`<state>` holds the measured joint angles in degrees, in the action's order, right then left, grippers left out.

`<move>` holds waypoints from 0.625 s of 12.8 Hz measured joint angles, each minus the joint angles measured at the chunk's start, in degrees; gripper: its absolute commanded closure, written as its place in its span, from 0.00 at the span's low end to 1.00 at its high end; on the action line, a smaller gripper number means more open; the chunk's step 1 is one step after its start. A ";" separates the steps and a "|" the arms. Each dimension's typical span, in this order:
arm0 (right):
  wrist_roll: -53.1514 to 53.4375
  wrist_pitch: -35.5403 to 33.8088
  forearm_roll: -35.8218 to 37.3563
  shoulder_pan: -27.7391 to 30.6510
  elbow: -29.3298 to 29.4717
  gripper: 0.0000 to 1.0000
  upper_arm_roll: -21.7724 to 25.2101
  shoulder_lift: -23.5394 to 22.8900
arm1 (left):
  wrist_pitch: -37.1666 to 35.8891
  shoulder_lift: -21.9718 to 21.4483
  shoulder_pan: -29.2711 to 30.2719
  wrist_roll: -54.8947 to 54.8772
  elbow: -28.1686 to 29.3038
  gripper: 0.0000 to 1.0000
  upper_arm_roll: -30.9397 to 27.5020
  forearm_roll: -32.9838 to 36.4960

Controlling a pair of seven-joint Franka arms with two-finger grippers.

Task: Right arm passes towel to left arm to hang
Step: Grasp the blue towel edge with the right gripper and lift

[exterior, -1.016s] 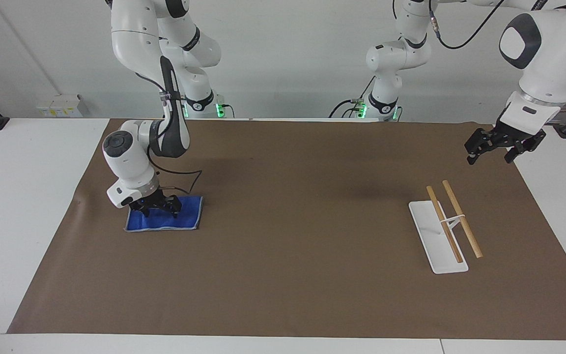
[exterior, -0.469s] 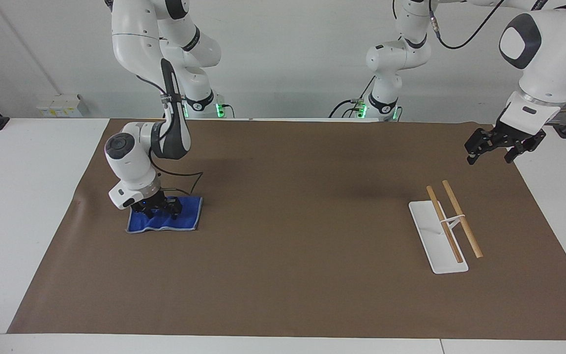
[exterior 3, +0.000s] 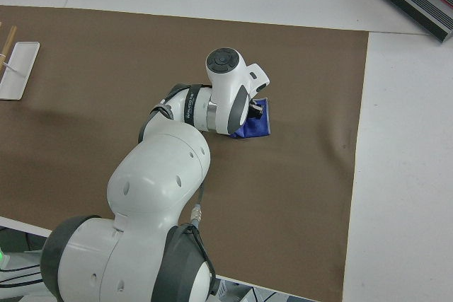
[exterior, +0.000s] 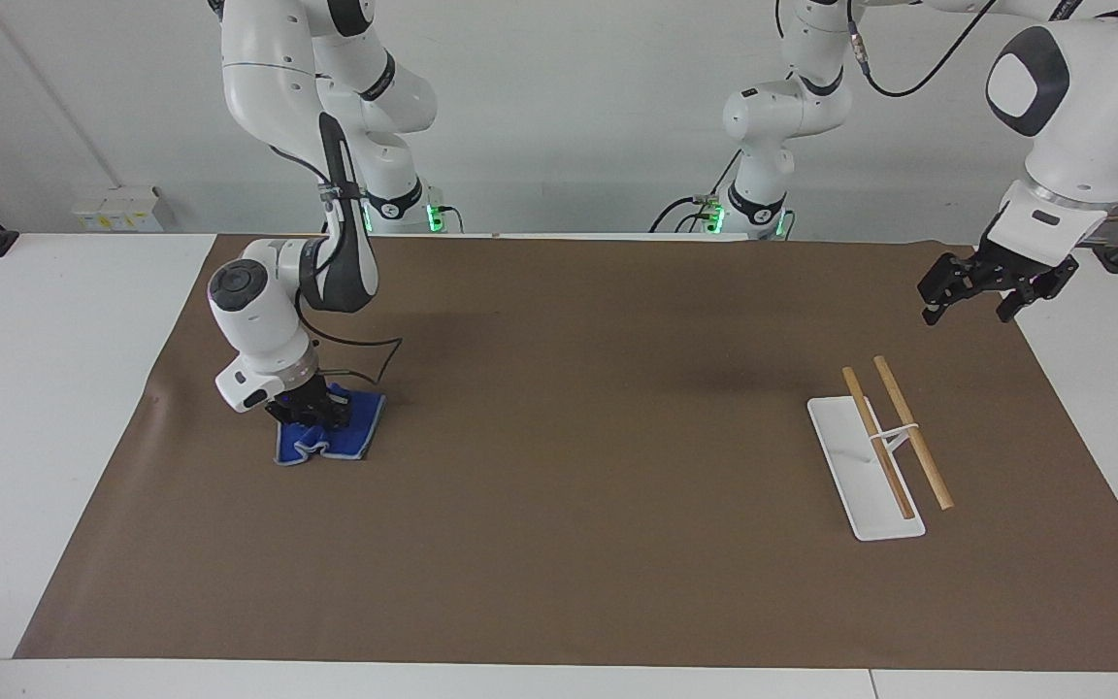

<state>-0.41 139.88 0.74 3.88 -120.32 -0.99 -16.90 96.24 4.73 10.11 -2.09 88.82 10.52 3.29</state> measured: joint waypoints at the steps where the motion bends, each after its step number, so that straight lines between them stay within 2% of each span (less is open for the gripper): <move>1: 0.00 -0.02 0.00 -0.05 0.00 1.00 -0.04 0.03 | 0.00 0.00 0.00 0.00 0.00 0.00 0.00 0.00; 5: 0.00 -2.02 -0.03 -1.32 0.07 1.00 -0.86 1.50 | 0.00 0.00 0.00 0.00 0.00 0.00 0.00 0.00; 8: 0.00 -4.90 -3.48 -1.34 0.25 1.00 -4.04 4.96 | 0.00 0.00 0.00 0.00 0.00 0.00 0.00 0.00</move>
<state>-0.41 134.99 -2.74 2.54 -120.08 -5.03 -11.94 96.24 4.73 10.11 -2.09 88.82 10.52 3.29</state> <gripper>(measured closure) 0.877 0.000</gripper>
